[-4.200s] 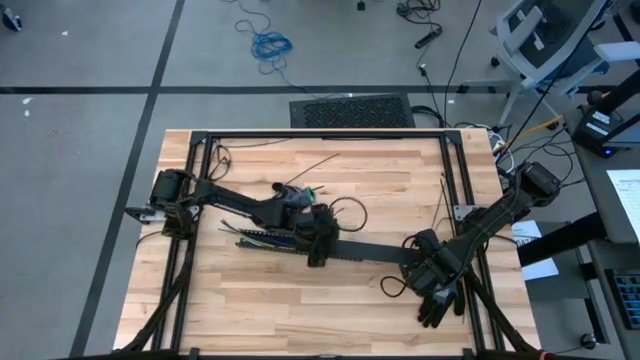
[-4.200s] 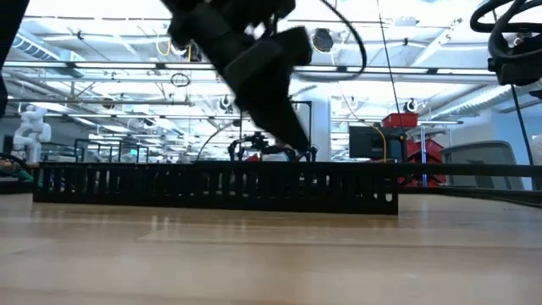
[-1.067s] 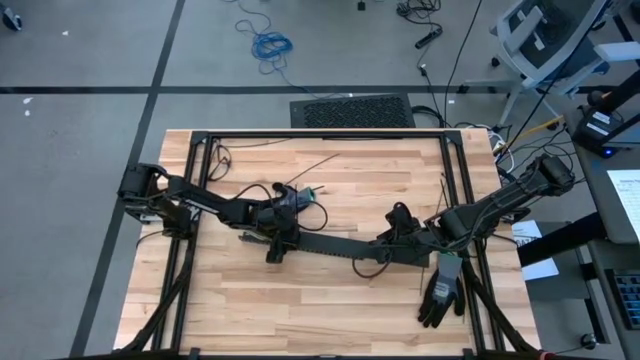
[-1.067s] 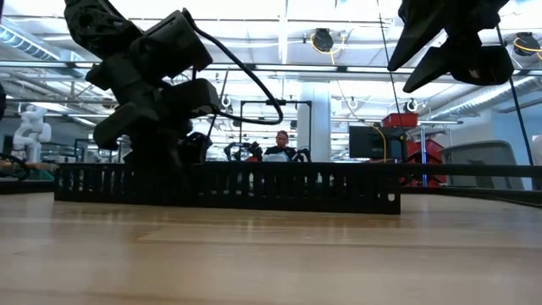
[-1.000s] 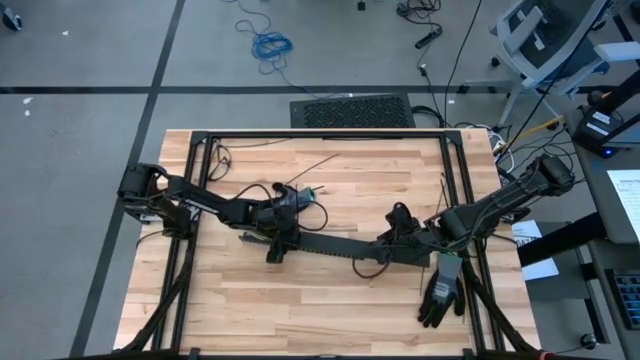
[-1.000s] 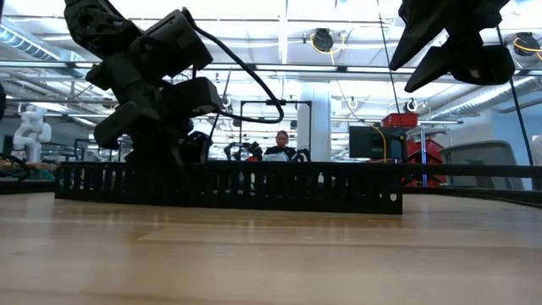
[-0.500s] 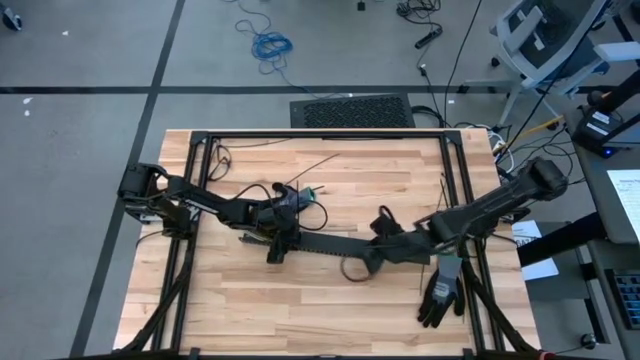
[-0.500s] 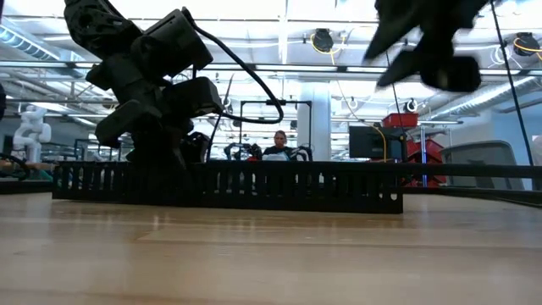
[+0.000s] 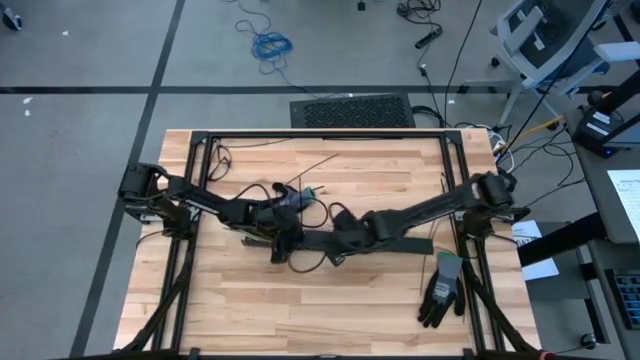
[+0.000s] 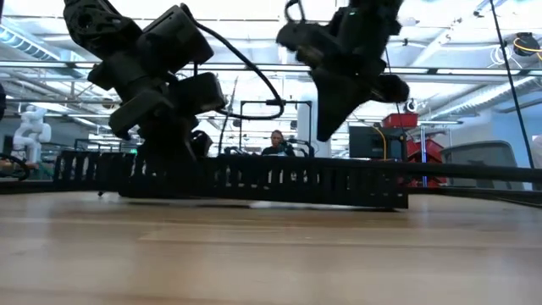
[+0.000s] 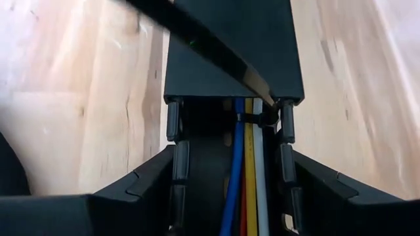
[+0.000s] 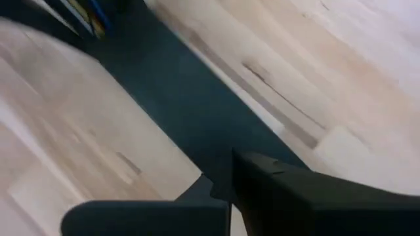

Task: Ziptie cables
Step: Close the black cable duct lid

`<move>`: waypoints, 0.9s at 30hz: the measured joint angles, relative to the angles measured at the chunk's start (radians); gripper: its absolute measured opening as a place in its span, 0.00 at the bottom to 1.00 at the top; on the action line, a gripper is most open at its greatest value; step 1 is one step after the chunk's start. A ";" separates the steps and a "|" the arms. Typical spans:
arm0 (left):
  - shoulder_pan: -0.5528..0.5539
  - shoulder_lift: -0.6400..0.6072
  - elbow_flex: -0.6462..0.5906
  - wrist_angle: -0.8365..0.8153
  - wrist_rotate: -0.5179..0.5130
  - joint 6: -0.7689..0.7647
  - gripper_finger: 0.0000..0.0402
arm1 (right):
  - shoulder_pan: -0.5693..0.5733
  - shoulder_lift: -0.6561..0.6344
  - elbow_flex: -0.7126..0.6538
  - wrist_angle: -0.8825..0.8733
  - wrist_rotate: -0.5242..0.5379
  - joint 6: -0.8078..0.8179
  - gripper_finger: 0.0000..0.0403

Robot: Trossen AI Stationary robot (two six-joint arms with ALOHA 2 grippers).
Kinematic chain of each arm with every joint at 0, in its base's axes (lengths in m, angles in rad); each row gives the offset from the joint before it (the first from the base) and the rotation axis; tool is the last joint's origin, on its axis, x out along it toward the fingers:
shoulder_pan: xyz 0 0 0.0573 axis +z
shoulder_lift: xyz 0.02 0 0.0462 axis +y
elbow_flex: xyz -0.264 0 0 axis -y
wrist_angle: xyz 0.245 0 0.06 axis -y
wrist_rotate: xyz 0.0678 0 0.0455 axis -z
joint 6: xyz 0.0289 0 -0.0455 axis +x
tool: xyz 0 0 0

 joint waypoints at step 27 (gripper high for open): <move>-0.129 0.134 0.029 0.161 -0.233 -0.167 0.59 | -0.070 0.137 0.136 -0.171 -0.138 -0.077 0.00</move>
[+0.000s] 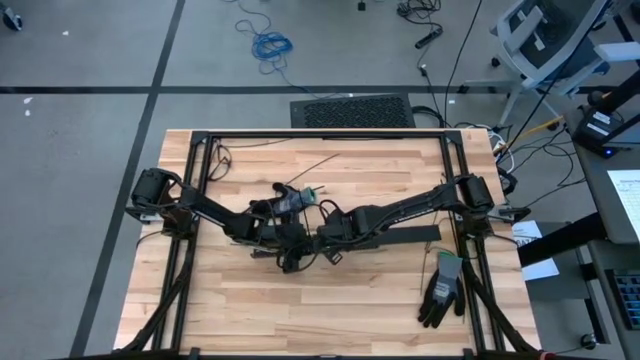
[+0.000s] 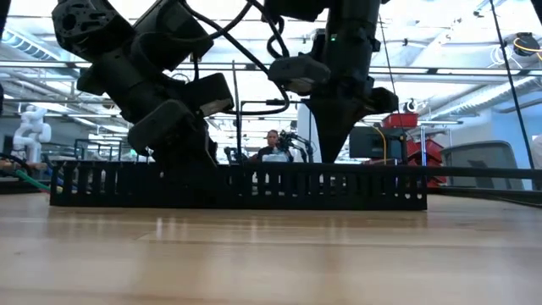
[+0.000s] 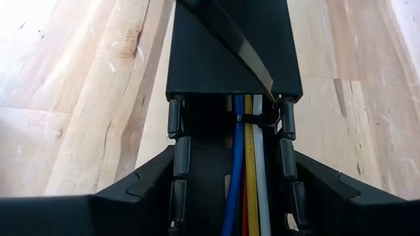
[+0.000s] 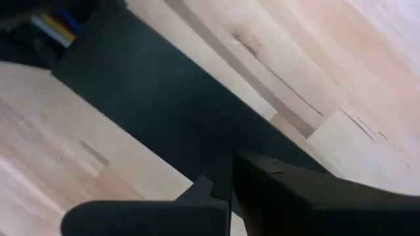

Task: Ziptie cables
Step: Close the black cable duct lid

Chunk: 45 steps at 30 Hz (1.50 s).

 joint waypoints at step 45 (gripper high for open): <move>-0.006 0.001 0.000 -0.018 -0.030 0.000 0.59 | -0.006 -0.052 -0.004 0.059 0.132 0.095 0.00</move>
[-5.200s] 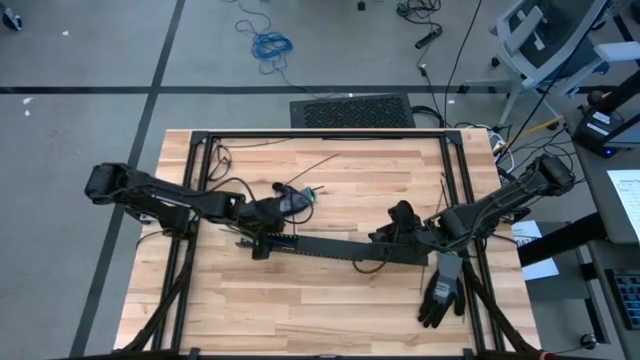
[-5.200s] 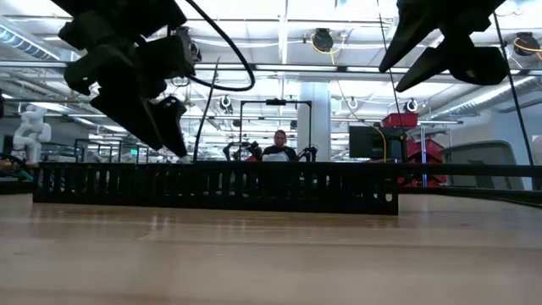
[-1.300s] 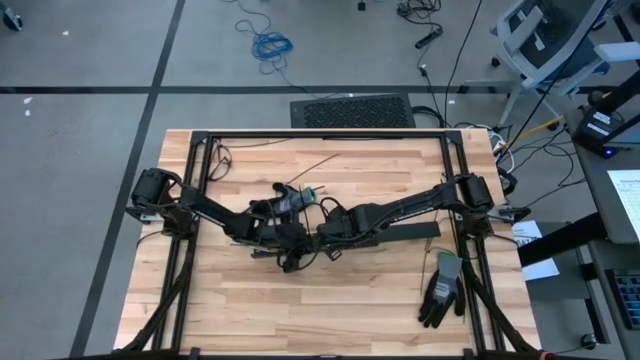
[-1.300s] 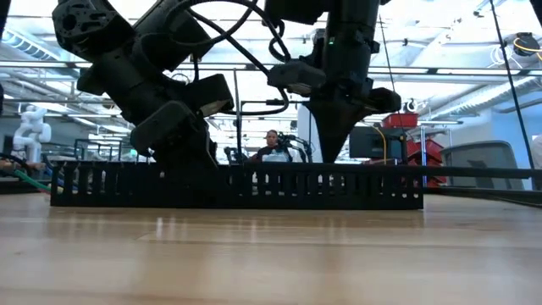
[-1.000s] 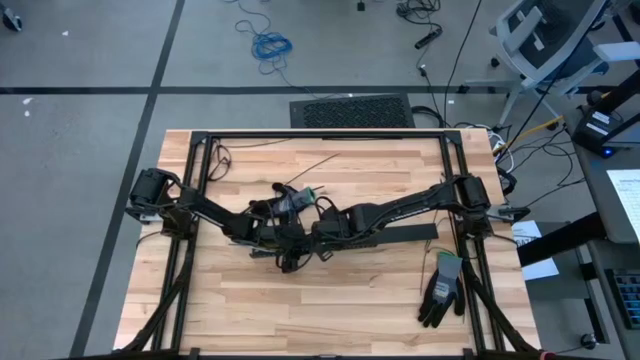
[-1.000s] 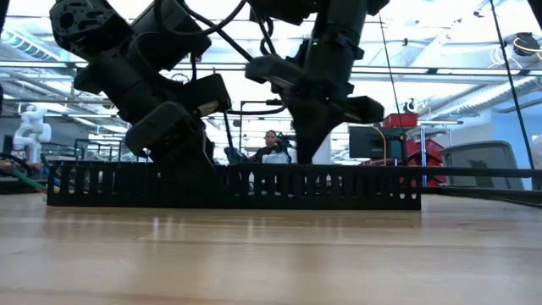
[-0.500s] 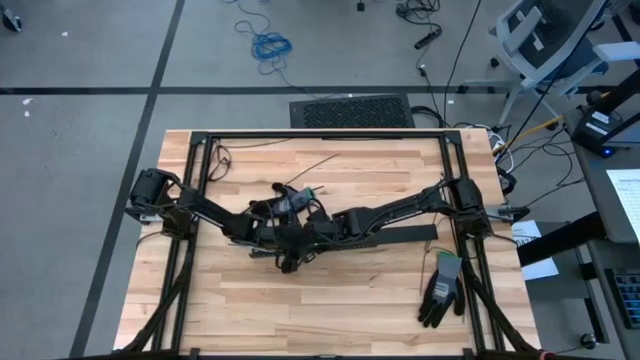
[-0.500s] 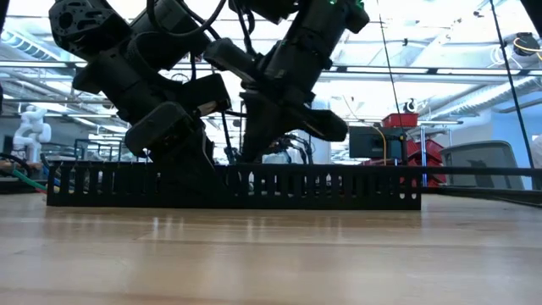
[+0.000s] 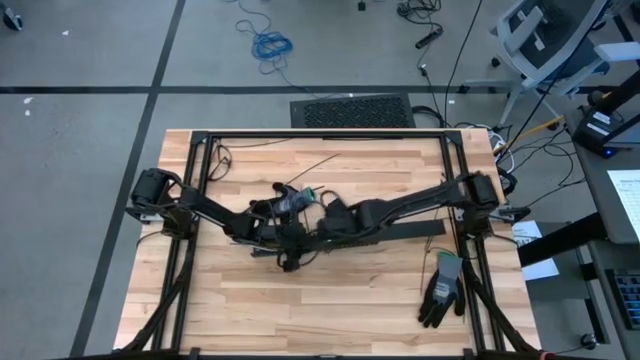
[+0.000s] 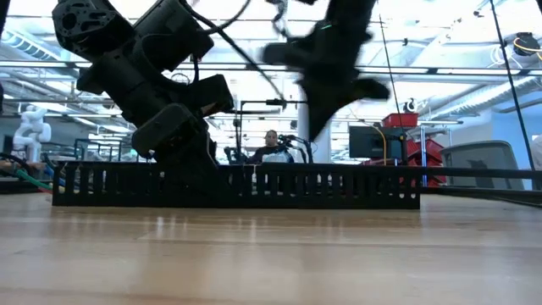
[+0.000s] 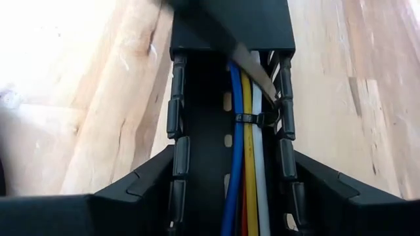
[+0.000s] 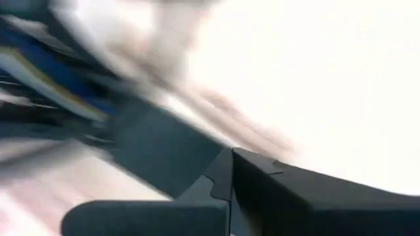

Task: Ziptie cables
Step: Close the black cable duct lid

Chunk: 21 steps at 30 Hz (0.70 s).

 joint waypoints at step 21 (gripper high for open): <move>-0.027 -0.006 -0.012 -0.161 0.072 0.027 0.59 | 0.380 -0.627 -0.668 -0.612 -0.371 1.177 0.00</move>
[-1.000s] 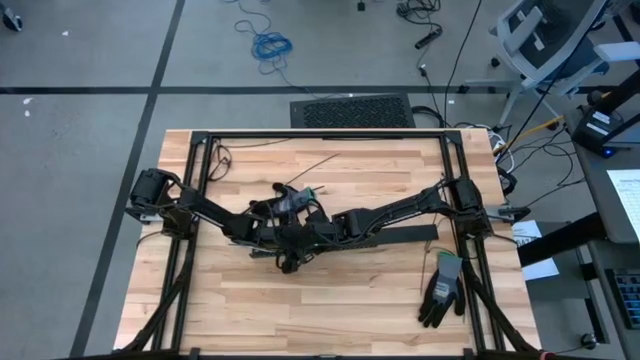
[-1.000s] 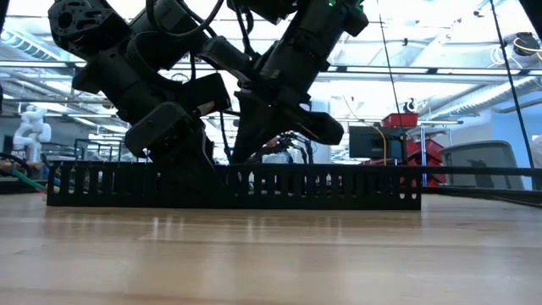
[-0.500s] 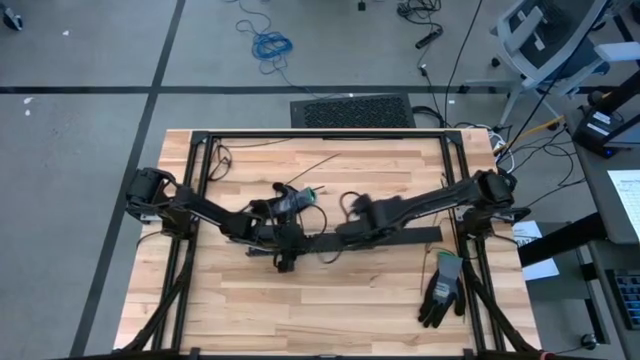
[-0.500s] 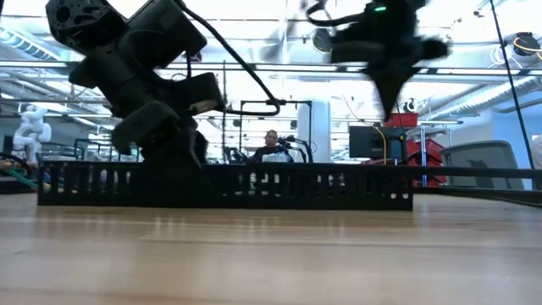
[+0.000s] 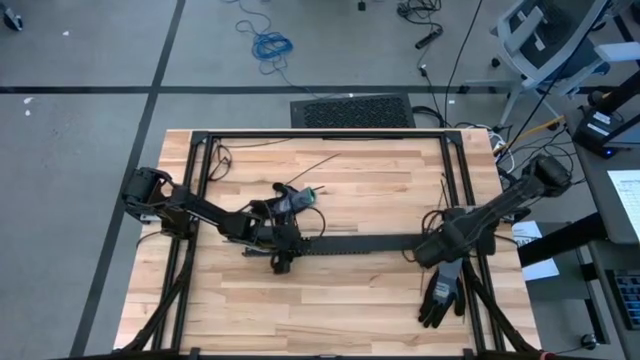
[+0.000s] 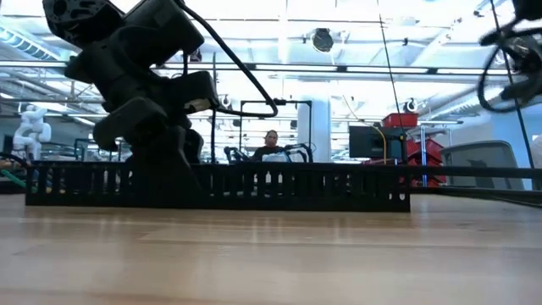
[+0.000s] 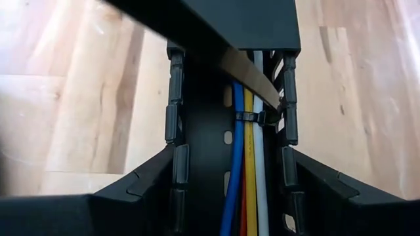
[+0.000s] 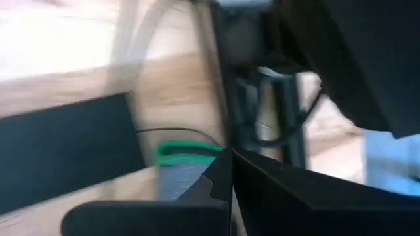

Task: Ziptie cables
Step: Close the black cable duct lid

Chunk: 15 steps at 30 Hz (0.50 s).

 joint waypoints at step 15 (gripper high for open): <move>-0.020 -0.060 -0.005 -0.058 0.022 -0.023 0.59 | -0.037 -0.005 -0.218 0.298 -0.019 0.032 0.00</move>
